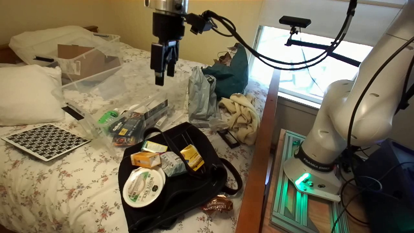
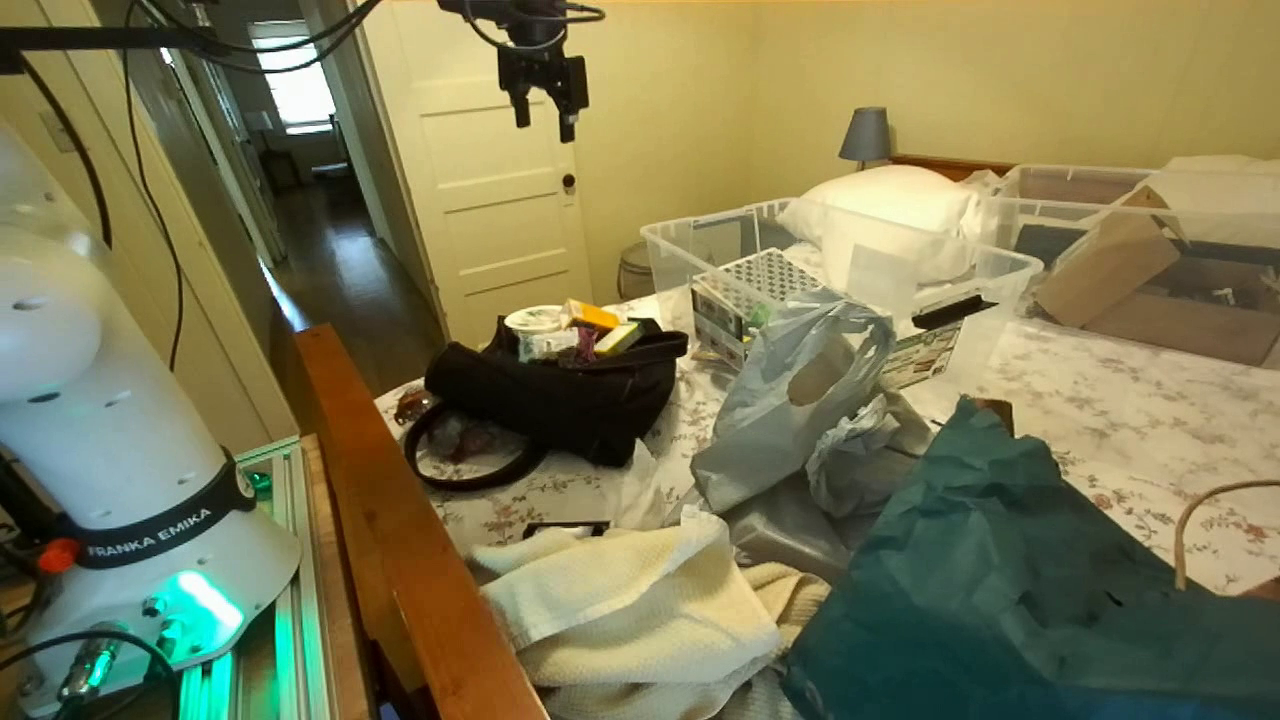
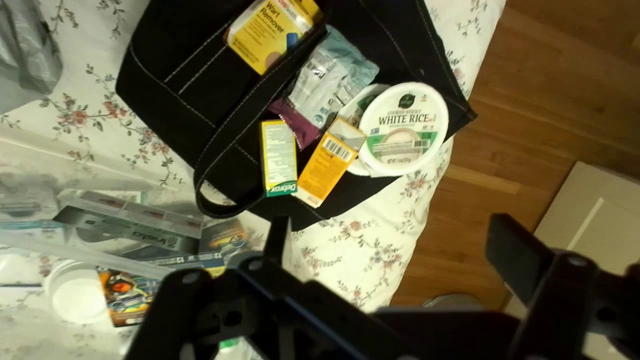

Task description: Put the white and orange box in the clear container at the front.

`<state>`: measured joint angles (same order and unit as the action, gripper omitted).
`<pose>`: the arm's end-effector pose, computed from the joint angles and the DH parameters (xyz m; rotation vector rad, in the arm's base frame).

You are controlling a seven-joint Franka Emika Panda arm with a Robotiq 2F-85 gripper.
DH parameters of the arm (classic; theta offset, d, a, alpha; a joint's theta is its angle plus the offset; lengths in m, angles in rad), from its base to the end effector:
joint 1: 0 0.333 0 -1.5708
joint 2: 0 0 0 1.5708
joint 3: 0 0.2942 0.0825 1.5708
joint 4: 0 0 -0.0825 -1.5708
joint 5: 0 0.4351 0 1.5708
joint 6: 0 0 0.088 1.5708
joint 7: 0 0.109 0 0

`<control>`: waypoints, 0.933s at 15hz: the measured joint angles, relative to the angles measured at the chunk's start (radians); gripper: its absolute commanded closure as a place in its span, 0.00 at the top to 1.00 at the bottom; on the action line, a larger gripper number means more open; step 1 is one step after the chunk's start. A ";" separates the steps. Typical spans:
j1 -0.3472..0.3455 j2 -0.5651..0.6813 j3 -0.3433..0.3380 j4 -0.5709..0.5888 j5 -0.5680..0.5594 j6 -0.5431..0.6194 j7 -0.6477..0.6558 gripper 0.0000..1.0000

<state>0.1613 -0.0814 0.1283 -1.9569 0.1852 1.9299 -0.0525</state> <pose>0.5636 0.1829 0.4777 -2.9419 -0.4167 -0.0507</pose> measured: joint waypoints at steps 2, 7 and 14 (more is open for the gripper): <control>0.016 0.045 0.027 0.004 -0.001 0.000 0.006 1.00; 0.025 0.110 0.045 0.014 0.000 0.003 0.010 1.00; 0.025 0.103 0.044 0.014 0.000 0.004 0.008 1.00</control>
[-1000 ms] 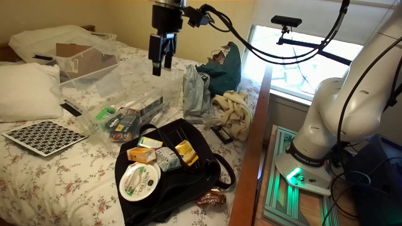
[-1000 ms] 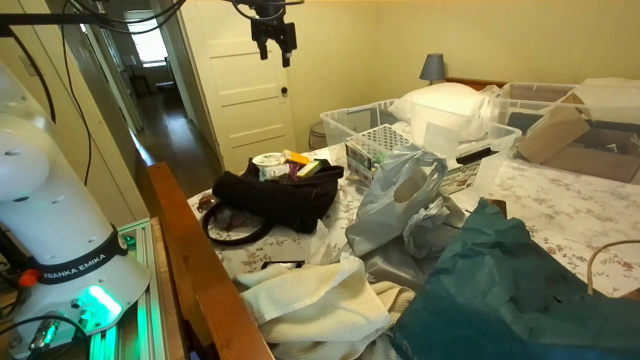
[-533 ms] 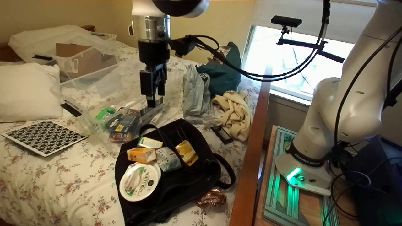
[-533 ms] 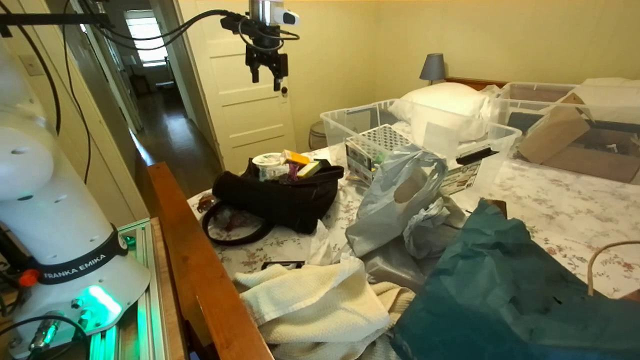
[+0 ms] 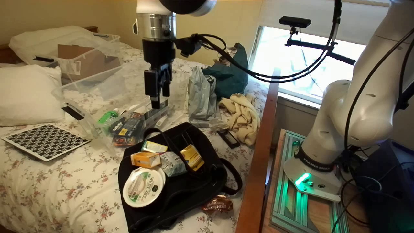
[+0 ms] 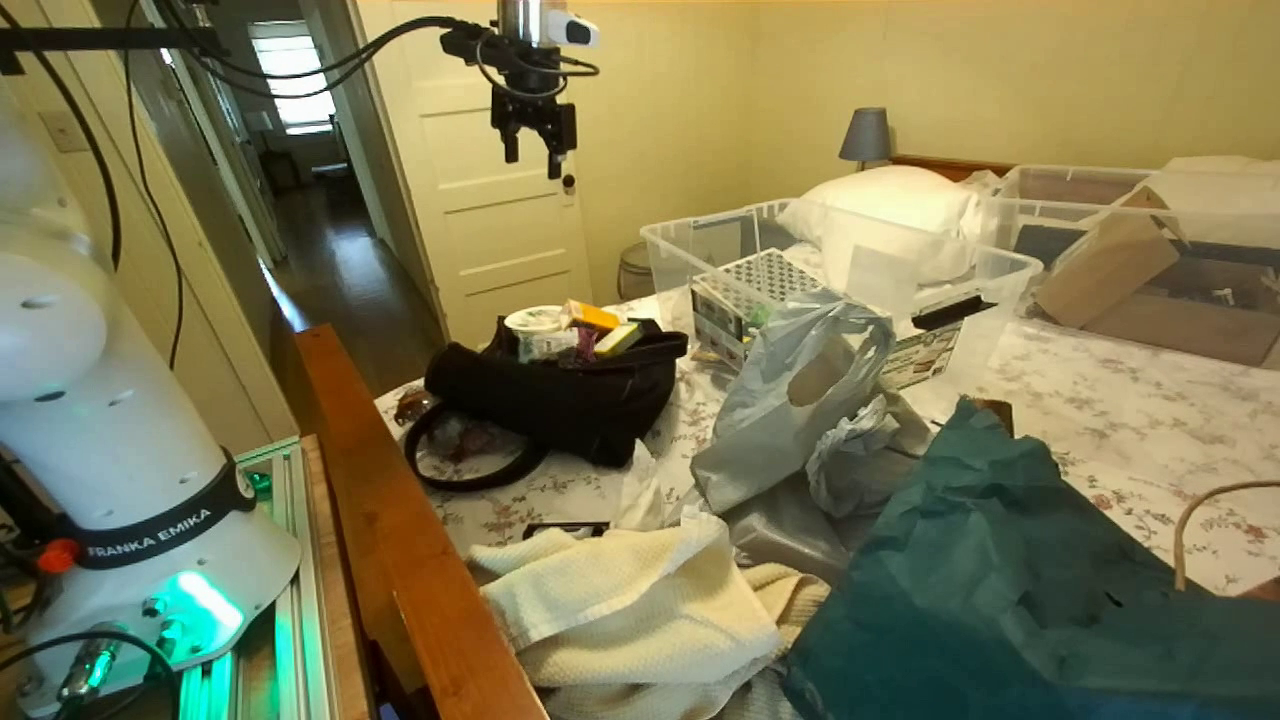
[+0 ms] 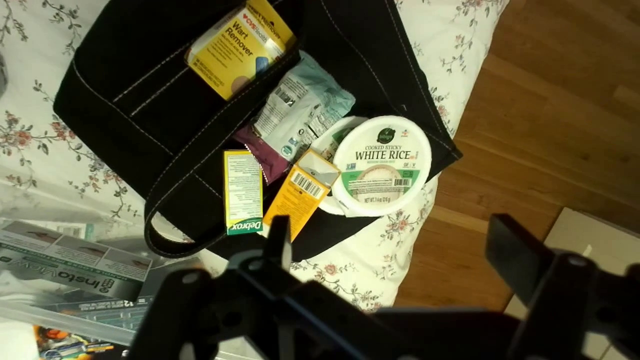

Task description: Put the white and orange box in the clear container at the front.

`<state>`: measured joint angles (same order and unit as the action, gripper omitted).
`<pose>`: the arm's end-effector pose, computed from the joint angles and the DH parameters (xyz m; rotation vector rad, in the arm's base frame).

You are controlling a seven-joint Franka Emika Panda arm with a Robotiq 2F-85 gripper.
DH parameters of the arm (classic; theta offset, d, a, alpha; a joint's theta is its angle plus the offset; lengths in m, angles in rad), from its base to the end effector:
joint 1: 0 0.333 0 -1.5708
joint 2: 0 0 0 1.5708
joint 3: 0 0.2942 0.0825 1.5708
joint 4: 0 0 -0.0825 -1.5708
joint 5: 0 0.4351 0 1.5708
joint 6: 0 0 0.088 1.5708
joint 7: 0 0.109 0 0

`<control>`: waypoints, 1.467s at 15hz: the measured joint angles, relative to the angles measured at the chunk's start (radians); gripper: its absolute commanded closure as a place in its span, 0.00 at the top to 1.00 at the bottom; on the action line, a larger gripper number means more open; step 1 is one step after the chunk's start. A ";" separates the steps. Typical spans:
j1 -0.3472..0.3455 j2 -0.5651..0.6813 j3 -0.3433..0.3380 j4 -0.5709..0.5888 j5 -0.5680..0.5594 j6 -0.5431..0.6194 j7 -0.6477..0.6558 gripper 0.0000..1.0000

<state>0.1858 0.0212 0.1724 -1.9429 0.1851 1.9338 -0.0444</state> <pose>0.5643 0.2248 0.4246 -2.9302 -0.4941 0.0851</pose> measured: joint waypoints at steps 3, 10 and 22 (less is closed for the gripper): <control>0.003 0.019 0.010 0.001 0.000 0.040 -0.021 1.00; 0.025 0.115 0.038 0.047 -0.012 0.151 -0.042 1.00; 0.063 0.327 0.037 0.169 -0.068 0.152 -0.012 1.00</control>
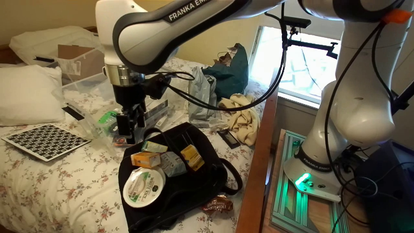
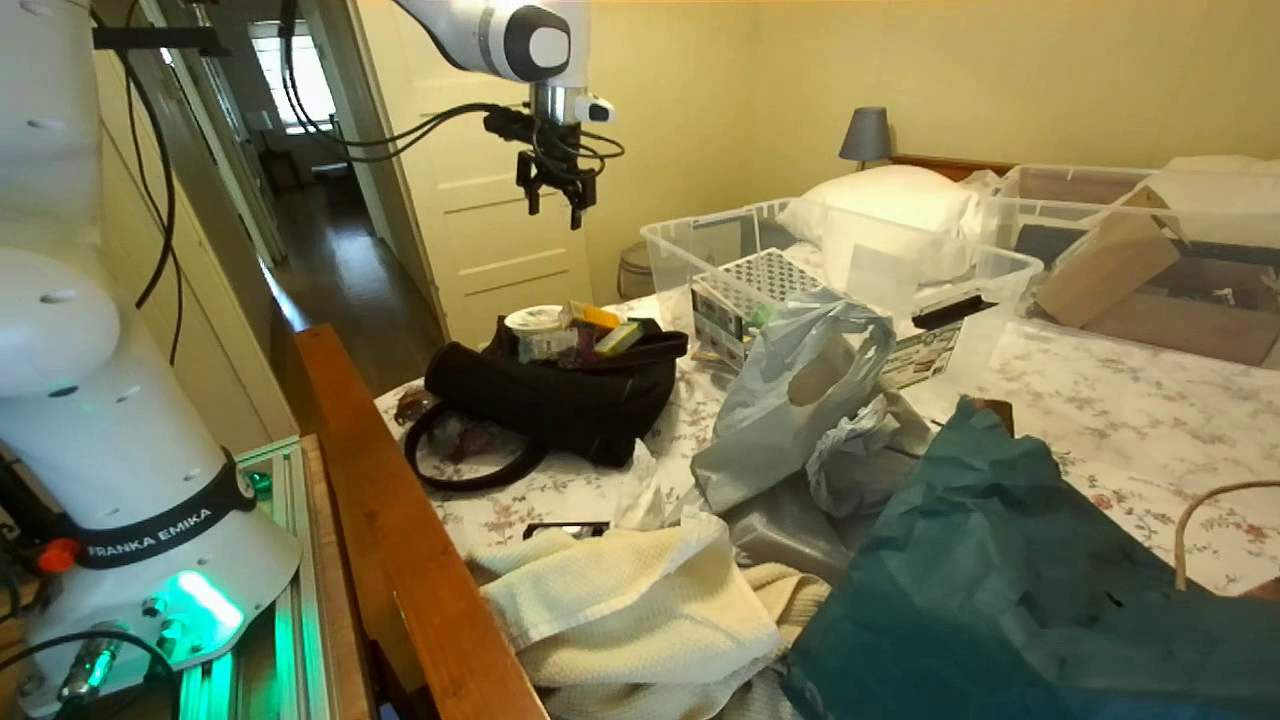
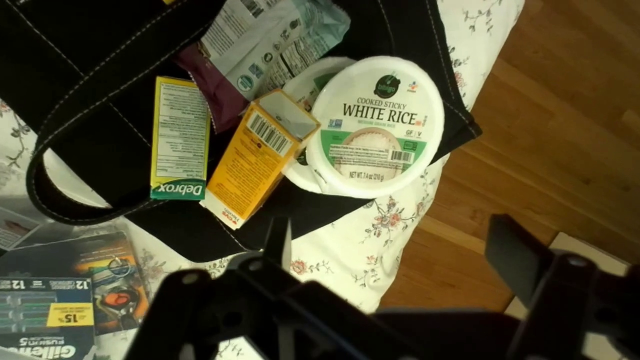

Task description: Put the white and orange box in the clear container at the front.

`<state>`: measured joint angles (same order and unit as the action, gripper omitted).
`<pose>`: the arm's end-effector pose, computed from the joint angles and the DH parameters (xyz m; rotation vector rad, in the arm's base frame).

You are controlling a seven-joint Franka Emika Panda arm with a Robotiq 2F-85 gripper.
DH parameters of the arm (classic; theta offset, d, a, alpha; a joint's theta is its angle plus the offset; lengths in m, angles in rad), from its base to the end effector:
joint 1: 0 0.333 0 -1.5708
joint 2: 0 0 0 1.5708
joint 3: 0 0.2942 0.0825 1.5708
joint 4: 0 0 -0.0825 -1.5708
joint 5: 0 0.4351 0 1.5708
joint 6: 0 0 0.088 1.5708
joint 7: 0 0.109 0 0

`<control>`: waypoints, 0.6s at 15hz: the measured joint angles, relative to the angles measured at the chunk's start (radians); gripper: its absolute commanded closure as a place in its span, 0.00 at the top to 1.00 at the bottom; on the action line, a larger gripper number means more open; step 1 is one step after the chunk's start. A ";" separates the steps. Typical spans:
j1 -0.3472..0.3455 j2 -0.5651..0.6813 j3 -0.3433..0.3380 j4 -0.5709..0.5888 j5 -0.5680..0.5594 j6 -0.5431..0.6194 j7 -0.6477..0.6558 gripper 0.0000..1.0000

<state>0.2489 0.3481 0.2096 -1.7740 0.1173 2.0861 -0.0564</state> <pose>0.6068 0.2983 0.3172 -2.9040 -0.6559 0.0952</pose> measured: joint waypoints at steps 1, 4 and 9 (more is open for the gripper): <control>0.004 0.019 -0.003 0.014 -0.017 -0.010 0.033 1.00; 0.012 0.069 -0.007 0.048 -0.042 -0.039 0.100 1.00; 0.011 0.066 -0.007 0.049 -0.042 -0.039 0.100 1.00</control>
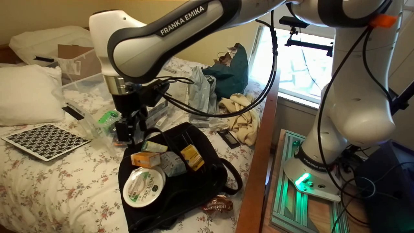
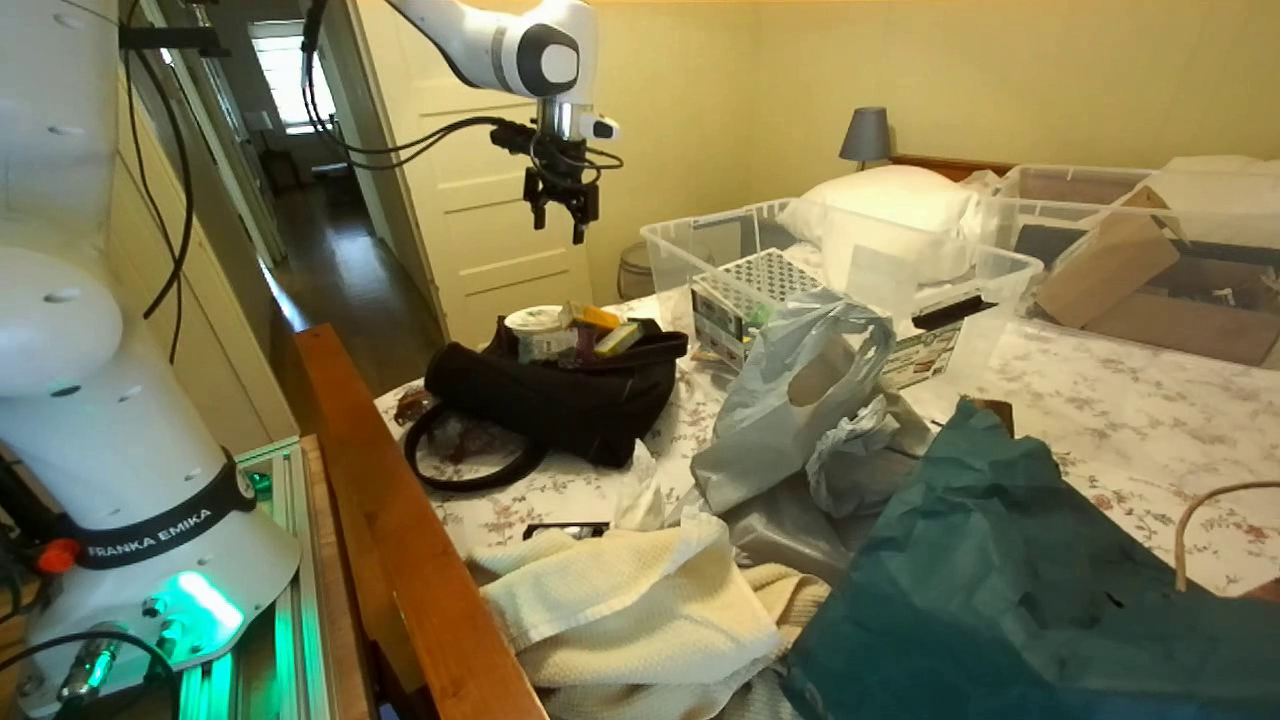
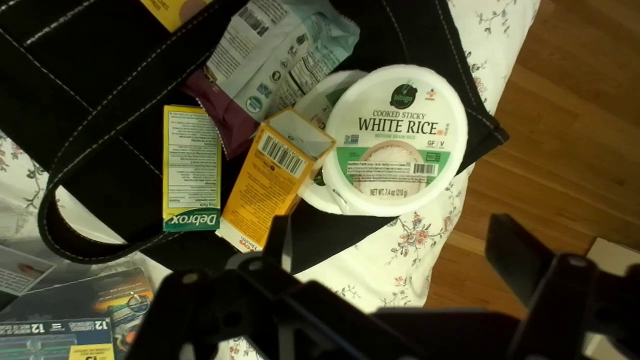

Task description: Put the white and orange box in the clear container at the front.

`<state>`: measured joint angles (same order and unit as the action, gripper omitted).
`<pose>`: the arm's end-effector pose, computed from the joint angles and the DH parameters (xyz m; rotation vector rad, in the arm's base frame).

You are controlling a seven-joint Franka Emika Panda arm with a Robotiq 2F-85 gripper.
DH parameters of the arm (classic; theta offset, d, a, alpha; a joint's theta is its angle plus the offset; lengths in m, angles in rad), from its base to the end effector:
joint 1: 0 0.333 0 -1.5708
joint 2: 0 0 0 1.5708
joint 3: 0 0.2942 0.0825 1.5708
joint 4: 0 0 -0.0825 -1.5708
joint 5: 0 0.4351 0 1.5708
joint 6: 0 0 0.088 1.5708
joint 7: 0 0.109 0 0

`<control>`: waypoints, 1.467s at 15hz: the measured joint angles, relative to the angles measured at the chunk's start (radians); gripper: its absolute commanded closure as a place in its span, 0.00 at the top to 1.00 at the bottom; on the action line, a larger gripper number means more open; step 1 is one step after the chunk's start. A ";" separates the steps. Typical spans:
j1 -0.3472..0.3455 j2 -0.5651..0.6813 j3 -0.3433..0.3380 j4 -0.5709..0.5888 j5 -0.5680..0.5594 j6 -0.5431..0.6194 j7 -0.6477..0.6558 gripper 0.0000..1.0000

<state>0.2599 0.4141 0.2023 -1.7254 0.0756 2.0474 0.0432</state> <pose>0.6131 0.3011 0.2935 -2.9640 -0.5518 0.1797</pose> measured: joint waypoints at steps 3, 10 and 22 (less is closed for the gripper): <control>0.000 0.002 0.000 0.000 0.000 -0.001 0.001 1.00; 0.030 0.085 -0.006 0.003 -0.059 0.032 0.029 1.00; 0.058 0.224 -0.030 0.073 -0.103 0.058 0.047 1.00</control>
<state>0.3183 0.6384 0.1718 -1.6527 -0.0272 2.1051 0.0899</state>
